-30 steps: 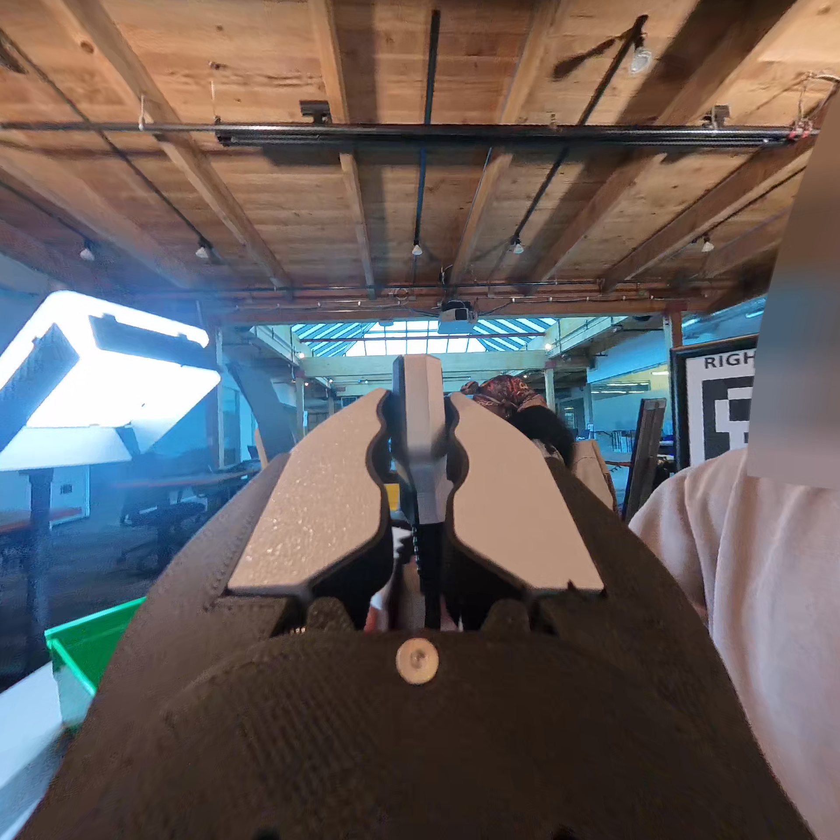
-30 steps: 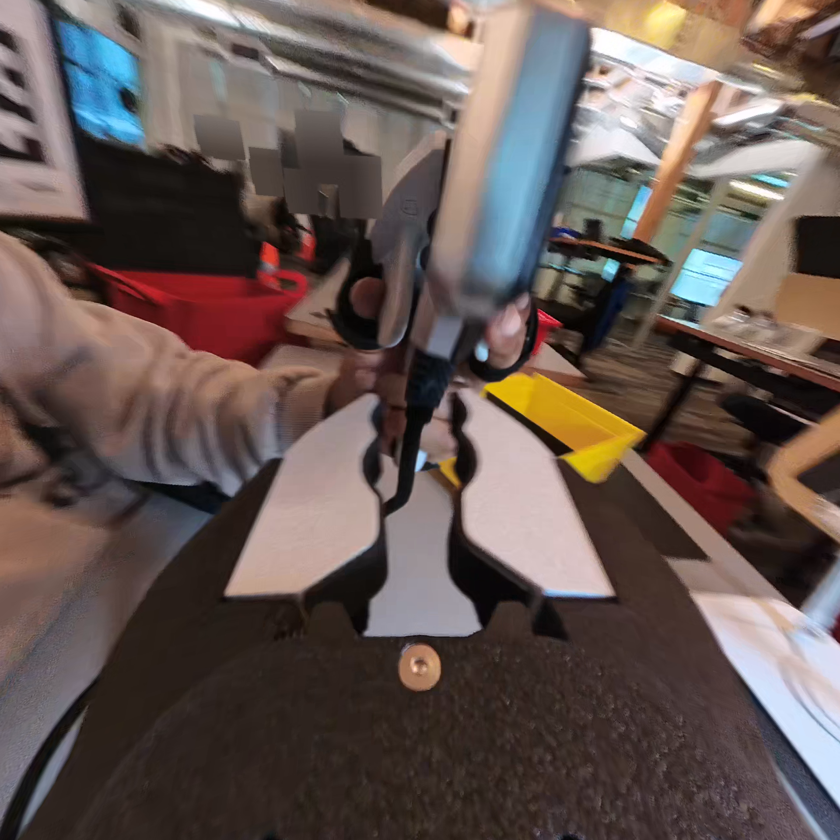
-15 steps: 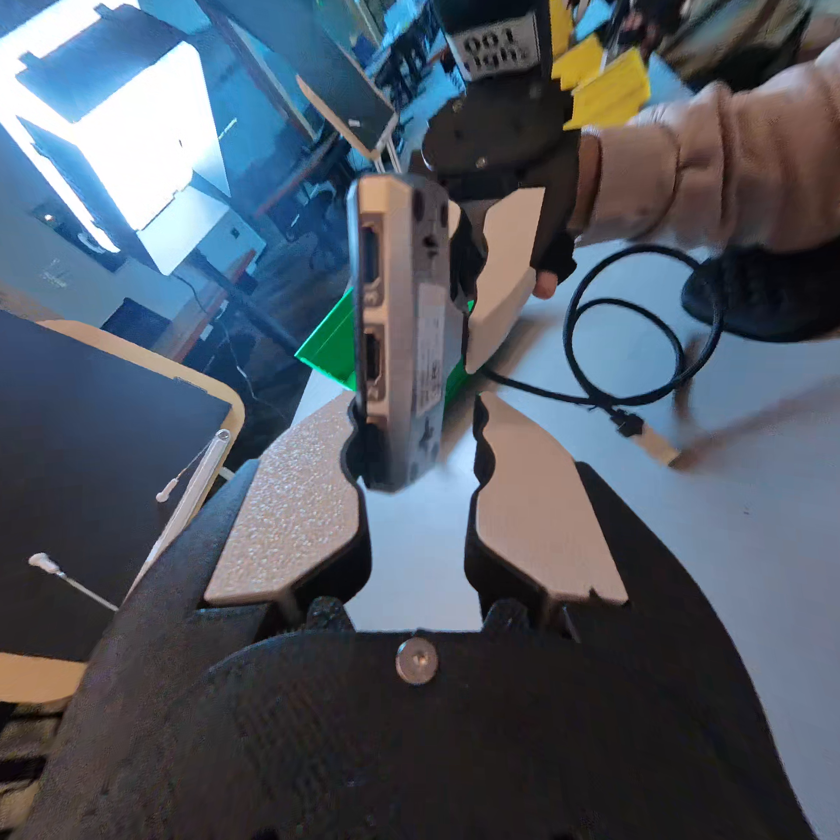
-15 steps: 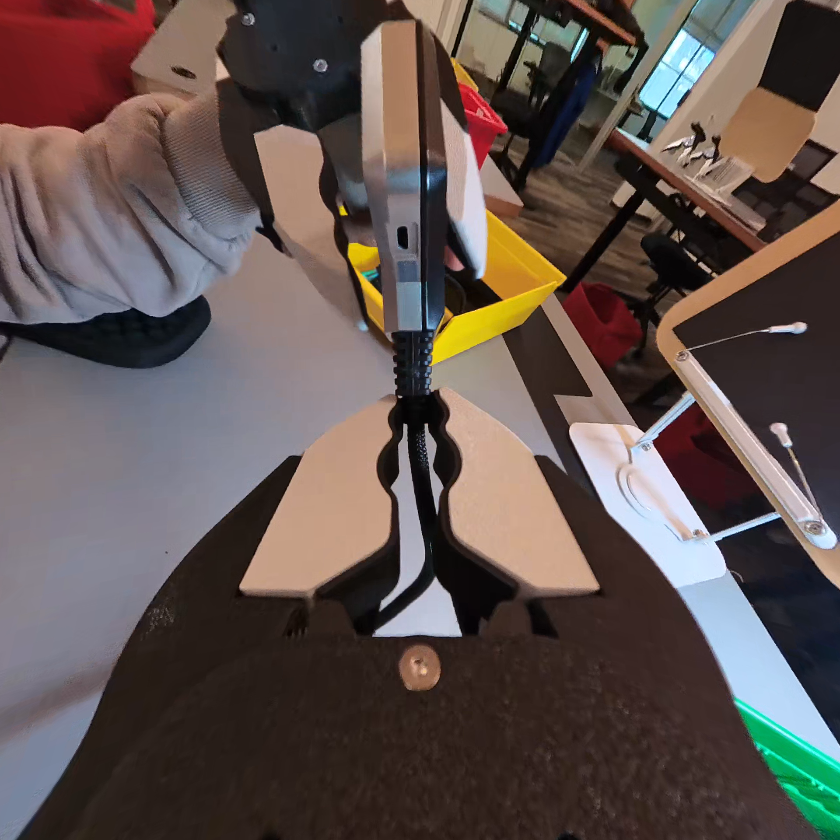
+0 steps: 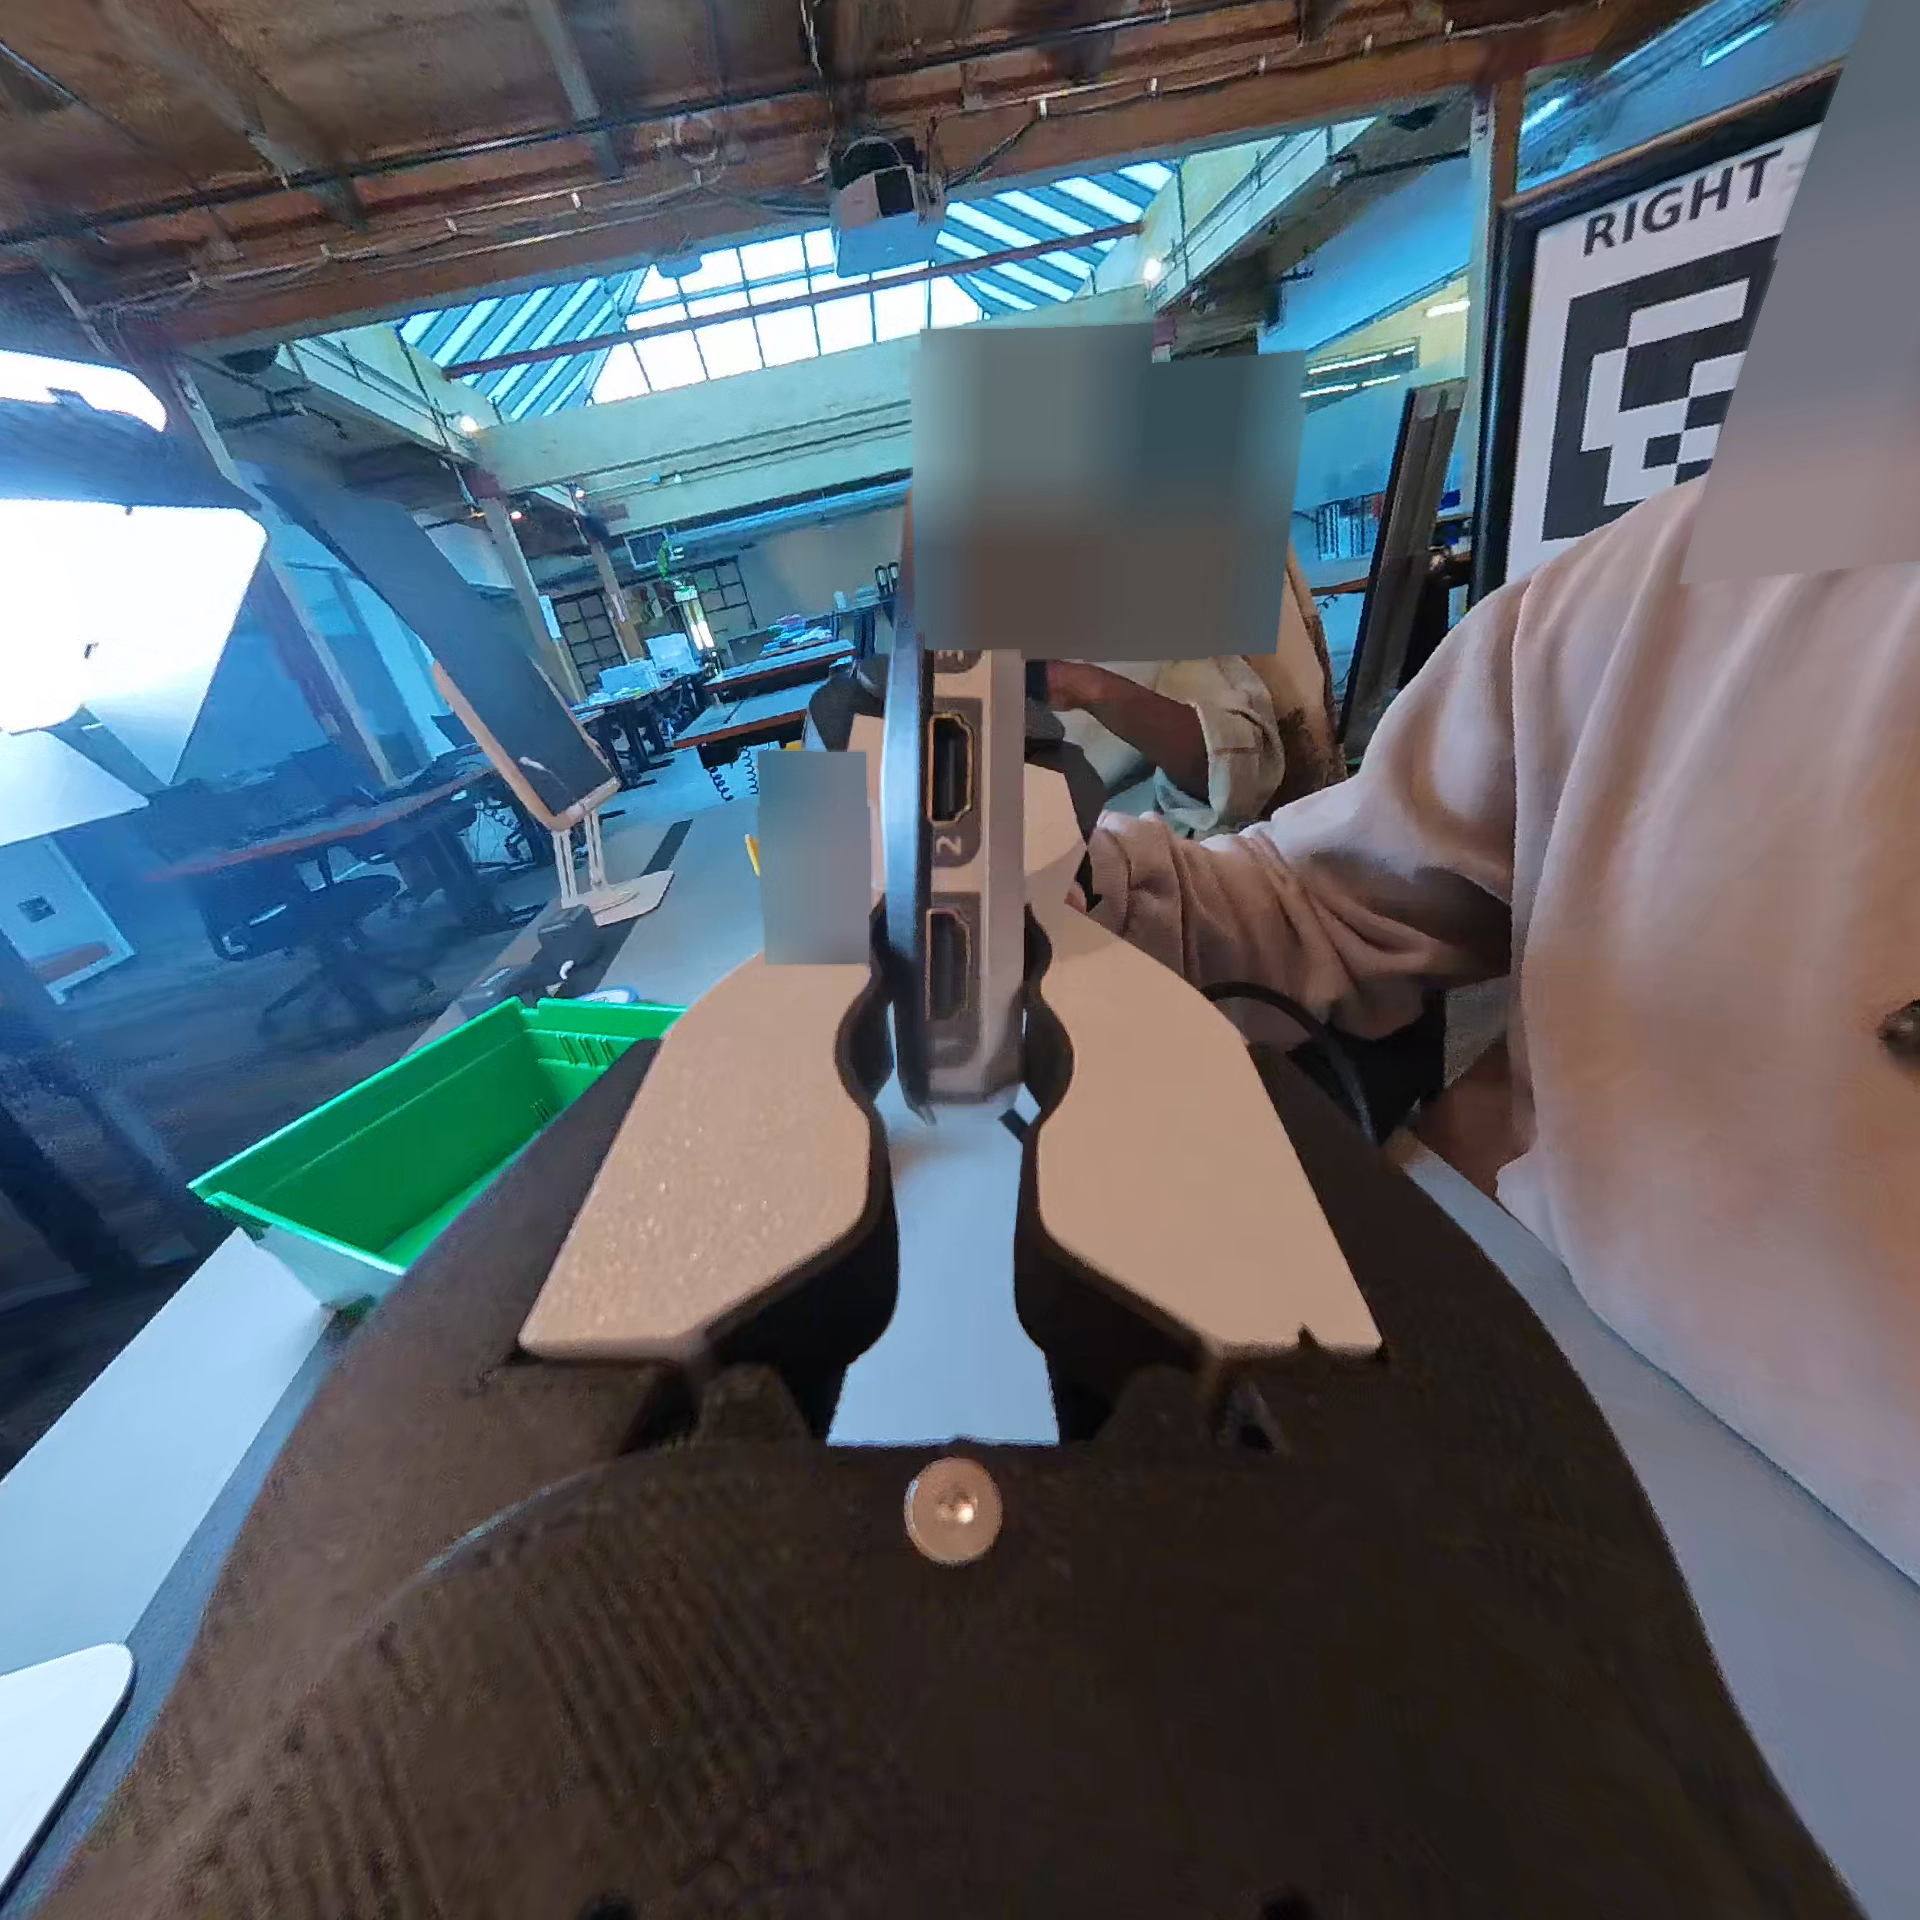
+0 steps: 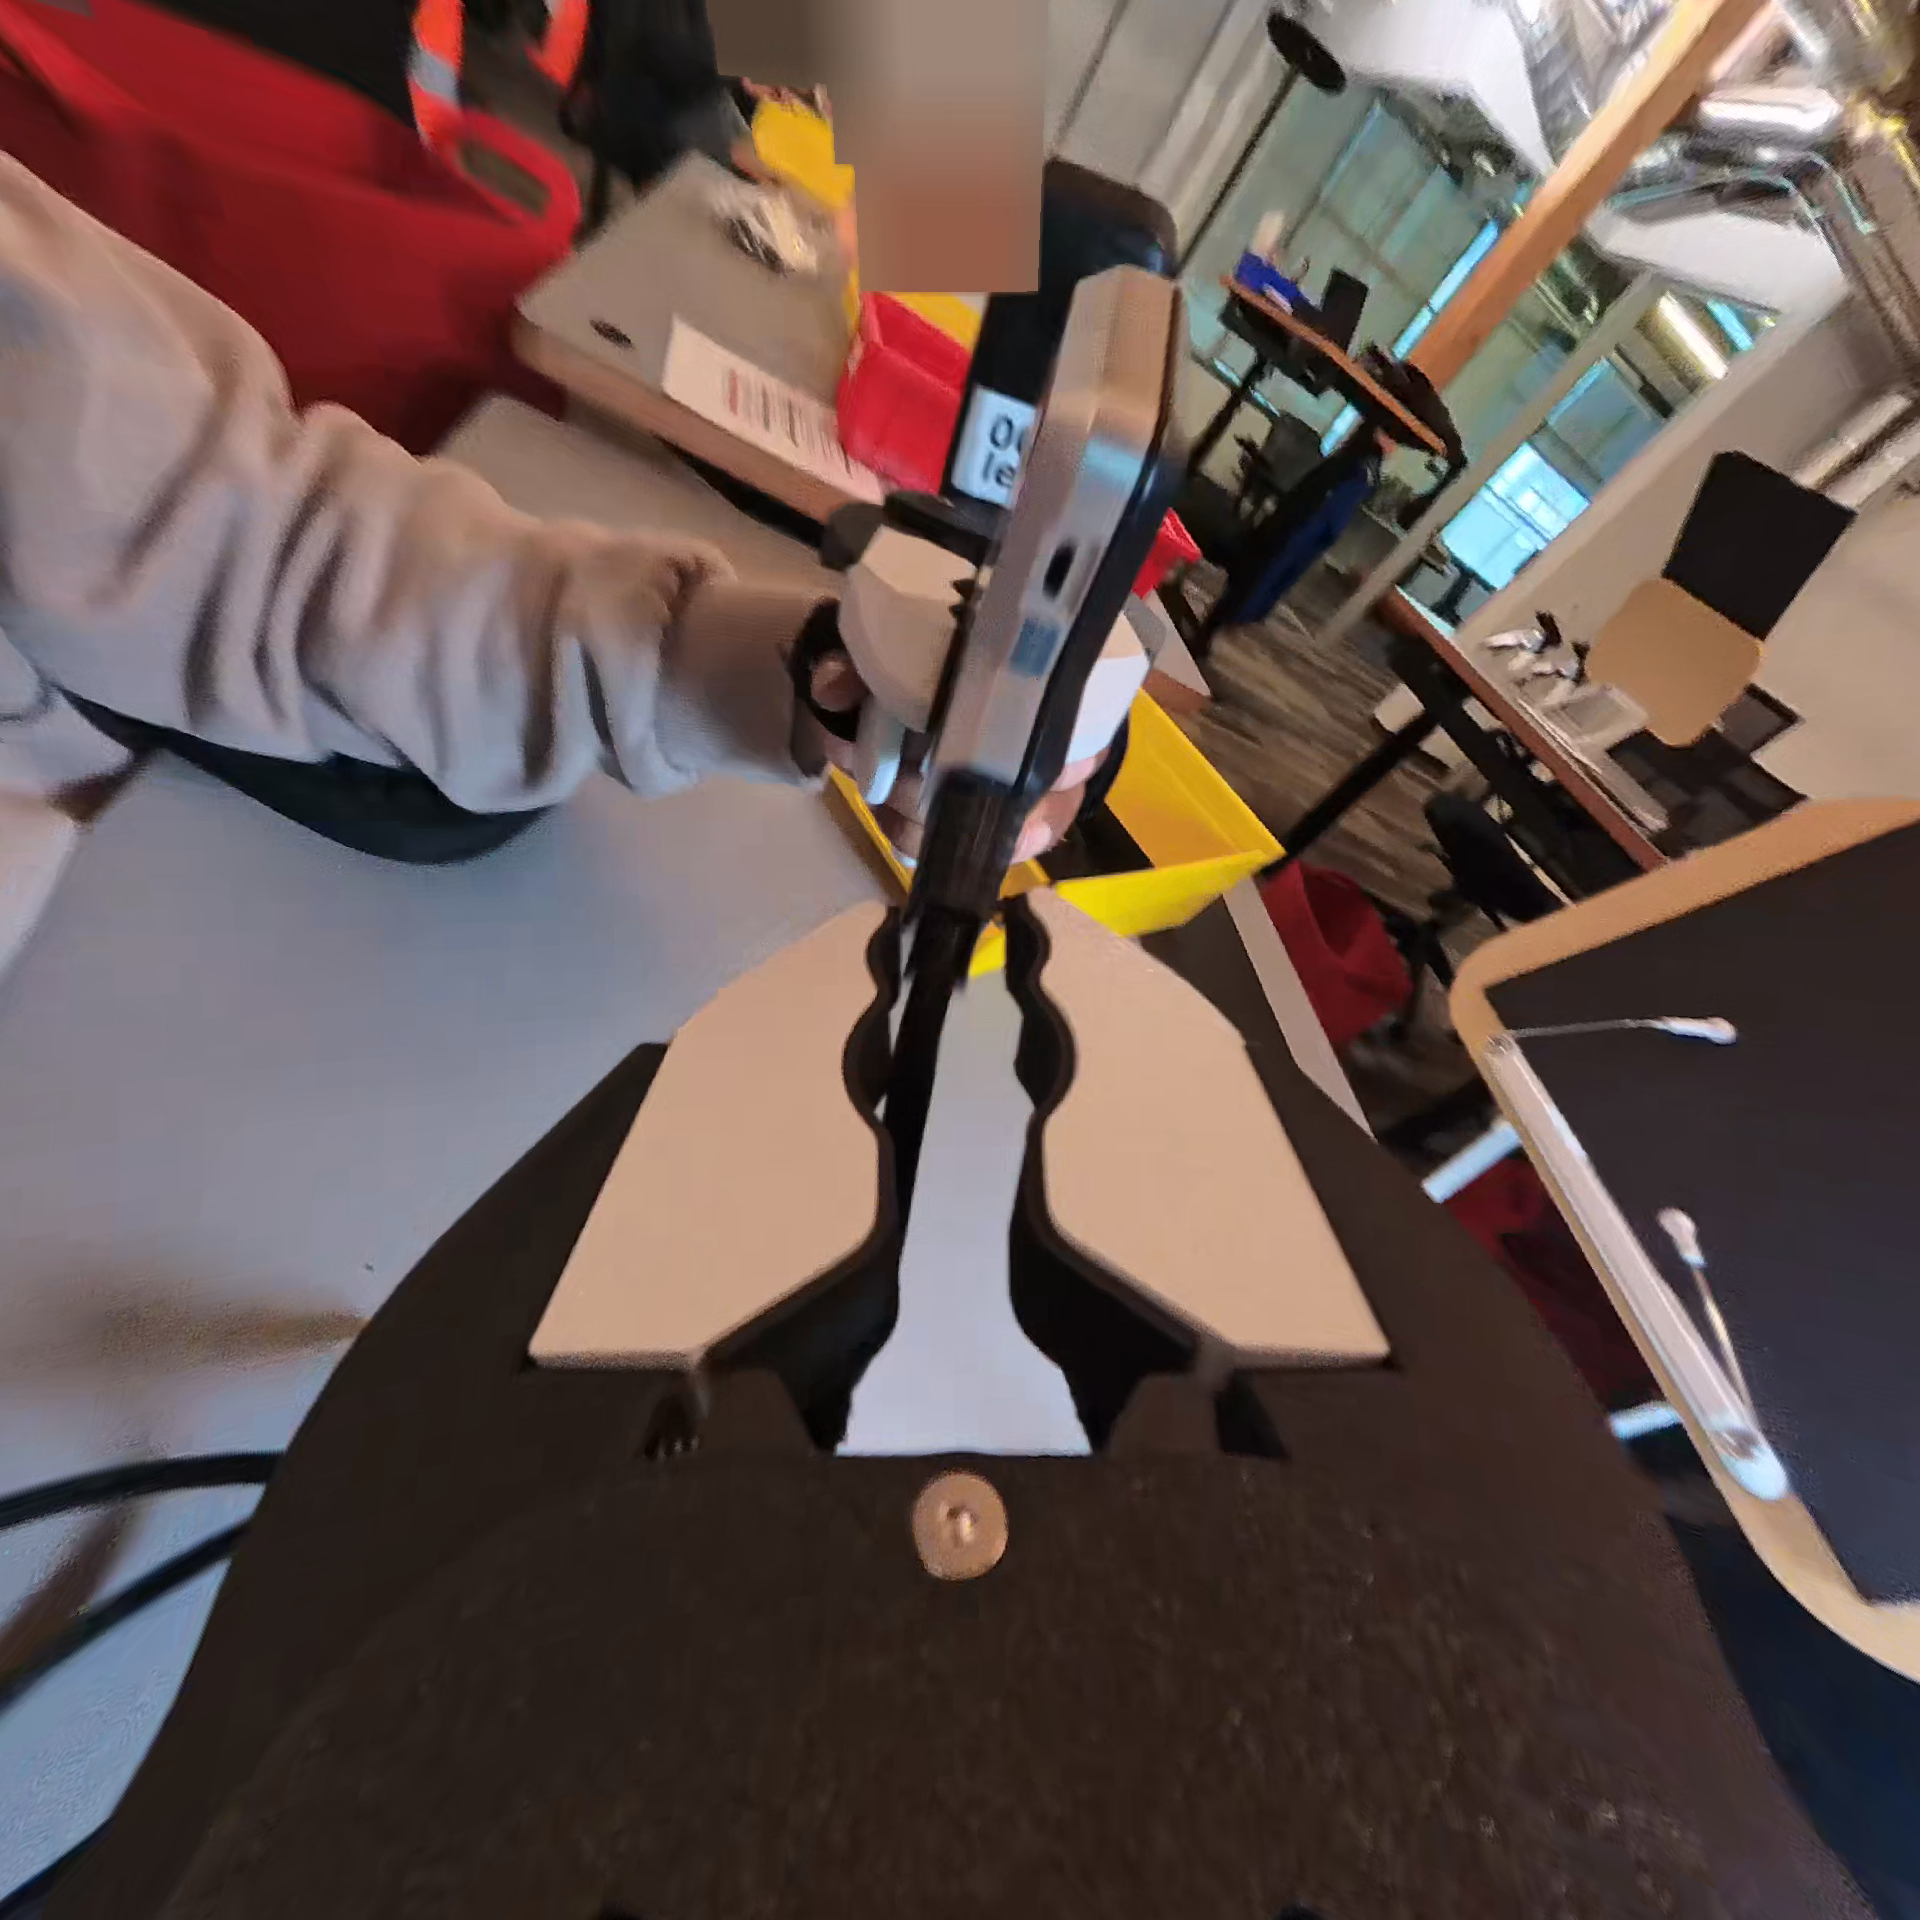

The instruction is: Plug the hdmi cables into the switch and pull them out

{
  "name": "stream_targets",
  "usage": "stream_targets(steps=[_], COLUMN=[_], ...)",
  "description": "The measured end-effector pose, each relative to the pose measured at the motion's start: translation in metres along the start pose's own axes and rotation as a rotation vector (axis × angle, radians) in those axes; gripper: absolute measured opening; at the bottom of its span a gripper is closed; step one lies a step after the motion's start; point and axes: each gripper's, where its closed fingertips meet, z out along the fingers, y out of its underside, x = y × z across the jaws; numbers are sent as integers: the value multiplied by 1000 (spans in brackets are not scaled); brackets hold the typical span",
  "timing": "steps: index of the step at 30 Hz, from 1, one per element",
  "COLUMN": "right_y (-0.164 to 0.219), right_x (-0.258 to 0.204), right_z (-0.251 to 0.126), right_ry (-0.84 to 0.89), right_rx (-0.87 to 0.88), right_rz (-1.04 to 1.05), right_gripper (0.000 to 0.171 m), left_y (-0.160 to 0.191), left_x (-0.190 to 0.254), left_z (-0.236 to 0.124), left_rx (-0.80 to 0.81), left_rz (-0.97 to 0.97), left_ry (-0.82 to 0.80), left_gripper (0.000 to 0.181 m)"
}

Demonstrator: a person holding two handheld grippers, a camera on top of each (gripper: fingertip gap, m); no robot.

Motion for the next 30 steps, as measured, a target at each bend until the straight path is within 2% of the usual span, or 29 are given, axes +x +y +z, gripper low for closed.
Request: stream_targets(steps=[2, 6, 12, 17, 22, 24, 30], right_y=[3, 15, 8, 16, 28, 28, 11], right_x=[0, -2, -1, -3, -3, -5, -4], right_z=[4, 12, 19, 13, 14, 15, 9], right_ry=[11, 17, 19, -26, -10, -5, 2], right_rx=[-32, -92, 3, -10, -112, -113, -30], right_rz=[-5, -25, 30, 35, -33, -48, -9], right_gripper=[24, 25, 23, 23, 23, 23, 23], left_y=[13, 9, 12, 29, 48, 49, 37], left_x=[-1, 1, -1, -3, -8, -7, -2], left_z=[6, 15, 4, 4, -2, -2, 7], left_rx=[-65, -40, -111, -271, -532, -582, -397], left_rz=[26, 47, 106, 186, 317, 361, 330], left_ry=[-13, -24, -44, -78, -155, -163, -118], left_gripper=[22, 22, 21, 22, 24, 24, 22])
